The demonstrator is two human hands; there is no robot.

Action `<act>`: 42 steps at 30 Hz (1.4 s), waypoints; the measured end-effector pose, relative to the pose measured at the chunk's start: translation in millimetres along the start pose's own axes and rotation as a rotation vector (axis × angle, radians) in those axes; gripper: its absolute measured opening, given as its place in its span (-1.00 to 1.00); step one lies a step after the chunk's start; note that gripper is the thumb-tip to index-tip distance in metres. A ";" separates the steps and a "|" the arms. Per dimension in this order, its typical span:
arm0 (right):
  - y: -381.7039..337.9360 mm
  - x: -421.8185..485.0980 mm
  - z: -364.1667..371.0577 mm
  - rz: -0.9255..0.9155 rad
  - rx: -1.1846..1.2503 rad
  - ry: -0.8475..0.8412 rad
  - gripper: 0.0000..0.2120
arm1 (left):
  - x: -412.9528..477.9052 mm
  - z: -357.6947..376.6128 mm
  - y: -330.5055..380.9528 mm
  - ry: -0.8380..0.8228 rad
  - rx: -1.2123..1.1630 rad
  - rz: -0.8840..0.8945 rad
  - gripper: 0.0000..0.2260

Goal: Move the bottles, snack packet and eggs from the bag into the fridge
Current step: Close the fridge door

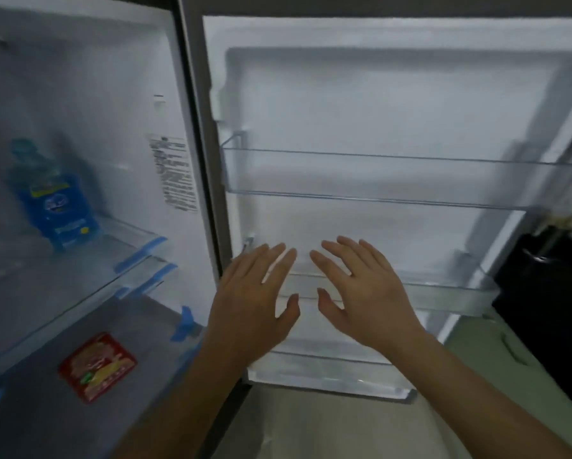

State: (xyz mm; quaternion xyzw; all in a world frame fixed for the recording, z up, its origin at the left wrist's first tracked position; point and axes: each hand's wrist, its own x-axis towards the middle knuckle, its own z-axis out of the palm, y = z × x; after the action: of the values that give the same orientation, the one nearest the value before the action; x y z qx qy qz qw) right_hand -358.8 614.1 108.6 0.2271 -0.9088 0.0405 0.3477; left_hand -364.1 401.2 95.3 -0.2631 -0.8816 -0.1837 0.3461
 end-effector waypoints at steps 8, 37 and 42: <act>96.2 -80.5 -34.1 0.189 -0.130 -0.025 -0.53 | 39.1 67.8 85.3 -0.106 -0.043 0.117 -0.47; -18.8 -141.2 -67.9 0.399 -0.234 -0.077 -0.38 | -33.5 20.0 93.7 -0.246 0.042 0.186 -0.31; -82.3 -146.1 -89.6 0.451 -0.279 -0.138 -0.30 | -55.5 -11.4 73.1 -0.305 -0.007 0.241 -0.32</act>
State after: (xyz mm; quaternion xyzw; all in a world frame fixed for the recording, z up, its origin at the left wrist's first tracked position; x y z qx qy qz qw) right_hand -171.9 617.5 74.3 -0.0290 -0.9548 -0.0240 0.2950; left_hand -280.5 434.7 74.4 -0.3926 -0.8854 -0.1021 0.2271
